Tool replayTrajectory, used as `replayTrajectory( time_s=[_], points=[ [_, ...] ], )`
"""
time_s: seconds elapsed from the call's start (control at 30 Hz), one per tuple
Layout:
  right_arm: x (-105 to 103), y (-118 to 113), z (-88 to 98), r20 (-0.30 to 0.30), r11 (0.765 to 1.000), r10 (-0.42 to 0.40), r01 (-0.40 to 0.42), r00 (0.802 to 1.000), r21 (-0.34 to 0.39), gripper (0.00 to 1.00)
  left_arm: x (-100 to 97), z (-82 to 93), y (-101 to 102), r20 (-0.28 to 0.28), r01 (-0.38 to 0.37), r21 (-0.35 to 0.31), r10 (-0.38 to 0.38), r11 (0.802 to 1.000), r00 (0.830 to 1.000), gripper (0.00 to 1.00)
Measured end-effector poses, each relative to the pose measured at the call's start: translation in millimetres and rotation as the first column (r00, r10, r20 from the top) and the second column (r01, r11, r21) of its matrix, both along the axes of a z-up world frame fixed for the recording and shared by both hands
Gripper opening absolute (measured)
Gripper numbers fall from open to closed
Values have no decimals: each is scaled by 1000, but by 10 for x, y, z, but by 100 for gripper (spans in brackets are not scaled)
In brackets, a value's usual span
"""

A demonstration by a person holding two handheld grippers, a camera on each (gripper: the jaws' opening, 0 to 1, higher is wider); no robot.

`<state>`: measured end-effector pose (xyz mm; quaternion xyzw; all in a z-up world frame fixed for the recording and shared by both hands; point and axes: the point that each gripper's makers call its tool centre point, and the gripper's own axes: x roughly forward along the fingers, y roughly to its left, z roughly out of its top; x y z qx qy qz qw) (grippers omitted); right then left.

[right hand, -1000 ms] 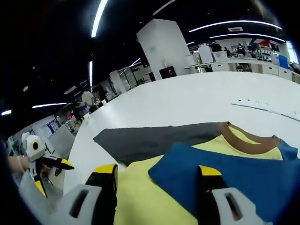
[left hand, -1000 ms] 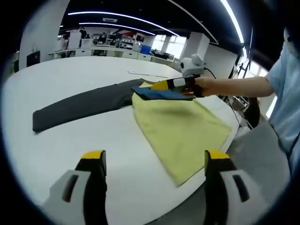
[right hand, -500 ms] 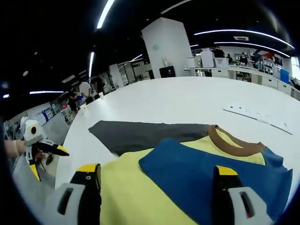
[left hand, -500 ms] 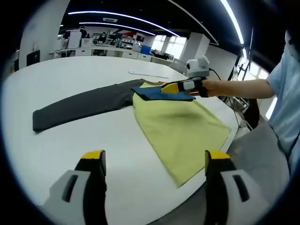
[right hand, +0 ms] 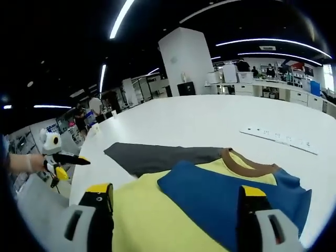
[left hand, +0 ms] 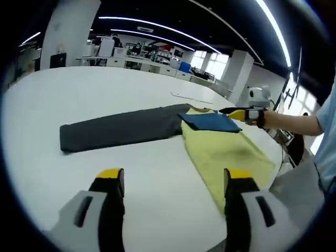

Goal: Fold the garment on the visible template until the final outline fits inside the template.

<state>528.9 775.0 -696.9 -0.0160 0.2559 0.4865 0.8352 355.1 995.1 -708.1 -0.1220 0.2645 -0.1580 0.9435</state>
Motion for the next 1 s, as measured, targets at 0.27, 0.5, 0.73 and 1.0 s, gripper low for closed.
replayTrajectory(
  time_s=[0.27,0.5,0.73,1.0],
  points=[
    [-96,-446,-80,-4,999,-28,28,1000,-36,99,122,-52,248,-21,-23,62,24,998,999,73],
    [-181,-825,-160,-19,996,-77,76,997,-48,98,230,-108,513,-46,-98,73,101,993,994,72],
    [-276,-1113,-223,-36,991,-116,113,993,-69,97,280,-256,1102,-100,-290,142,306,946,947,64],
    [-354,-1405,-217,-49,984,-163,159,985,-82,97,316,-354,1442,-119,-402,143,419,905,900,52]
  ],
)
